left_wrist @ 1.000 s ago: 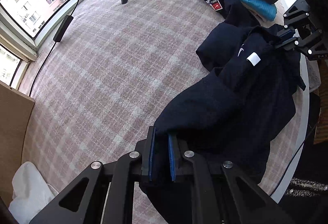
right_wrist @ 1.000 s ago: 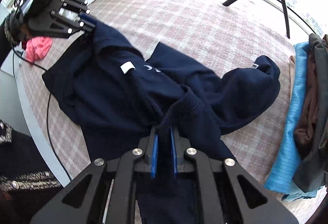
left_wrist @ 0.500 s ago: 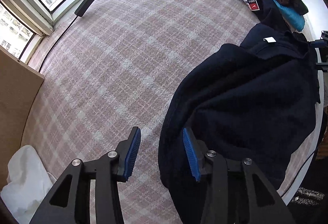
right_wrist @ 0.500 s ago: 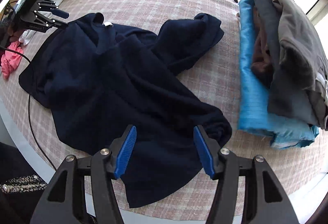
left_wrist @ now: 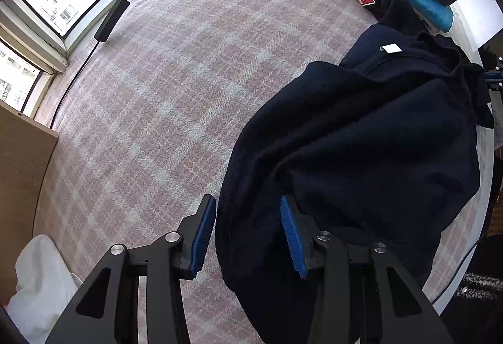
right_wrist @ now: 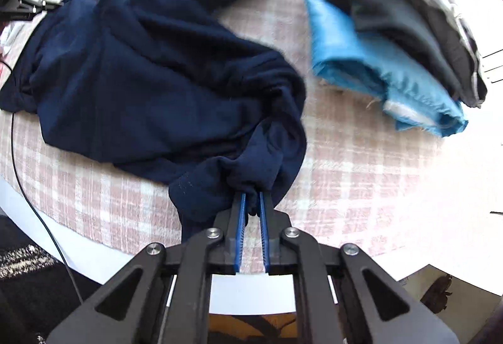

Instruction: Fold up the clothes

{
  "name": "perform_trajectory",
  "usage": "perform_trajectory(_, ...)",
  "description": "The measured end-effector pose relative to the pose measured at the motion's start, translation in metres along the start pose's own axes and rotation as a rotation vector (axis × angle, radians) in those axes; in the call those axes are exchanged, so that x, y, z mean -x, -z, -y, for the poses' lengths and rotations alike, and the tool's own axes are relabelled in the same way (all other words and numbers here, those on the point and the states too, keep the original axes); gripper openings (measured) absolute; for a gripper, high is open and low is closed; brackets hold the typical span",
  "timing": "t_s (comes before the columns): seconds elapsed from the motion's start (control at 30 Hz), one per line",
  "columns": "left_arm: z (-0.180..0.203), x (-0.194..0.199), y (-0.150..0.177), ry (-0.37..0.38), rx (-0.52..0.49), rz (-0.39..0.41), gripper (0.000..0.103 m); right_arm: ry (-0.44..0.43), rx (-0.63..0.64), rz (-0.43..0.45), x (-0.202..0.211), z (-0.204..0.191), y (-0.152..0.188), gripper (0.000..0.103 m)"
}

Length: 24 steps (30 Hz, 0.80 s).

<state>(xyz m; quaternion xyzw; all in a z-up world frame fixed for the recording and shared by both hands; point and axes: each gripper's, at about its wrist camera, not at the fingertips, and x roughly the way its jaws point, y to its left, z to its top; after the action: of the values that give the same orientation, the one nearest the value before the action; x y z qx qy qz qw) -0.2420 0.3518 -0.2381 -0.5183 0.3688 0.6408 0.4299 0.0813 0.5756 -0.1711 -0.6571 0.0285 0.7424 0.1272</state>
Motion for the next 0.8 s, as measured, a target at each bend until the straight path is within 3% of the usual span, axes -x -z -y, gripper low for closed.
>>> perform_trajectory(0.03, -0.006, 0.000, -0.002, 0.009, 0.008, 0.001, 0.041, -0.030, 0.017, 0.061, 0.009, -0.002, -0.009, 0.014)
perform_trajectory(0.07, -0.012, 0.000, -0.005, 0.018, 0.016, 0.001, 0.041, -0.063, 0.038, 0.123, 0.019, -0.006, -0.019, 0.026)
perform_trajectory(0.1, -0.015, -0.001, -0.007, 0.025, 0.017, 0.000, 0.041, -0.096, 0.058, 0.185, 0.028, -0.009, -0.029, 0.046)
perform_trajectory(0.17, -0.018, -0.002, -0.013, 0.035, 0.016, 0.002, 0.041, -0.083, 0.174, 0.236, 0.023, -0.031, -0.046, 0.063)
perform_trajectory(0.3, -0.024, 0.000, -0.030, 0.059, 0.024, 0.021, 0.041, -0.052, 0.313, 0.195, -0.010, -0.071, -0.073, 0.063)
perform_trajectory(0.5, -0.036, -0.008, -0.053, 0.078, 0.035, 0.013, 0.041, -0.182, 0.212, 0.209, -0.011, -0.050, -0.089, 0.063)
perform_trajectory(0.67, -0.020, -0.019, -0.061, 0.077, -0.028, -0.022, 0.039, -0.165, 0.251, 0.225, -0.001, -0.050, -0.087, 0.063)
perform_trajectory(0.73, -0.015, -0.019, -0.065, 0.081, -0.040, -0.022, 0.038, -0.197, 0.274, 0.230, -0.005, -0.056, -0.087, 0.063)
perform_trajectory(0.8, -0.010, -0.020, -0.074, 0.086, -0.034, -0.018, 0.037, -0.162, 0.298, 0.226, -0.013, -0.064, -0.090, 0.063)
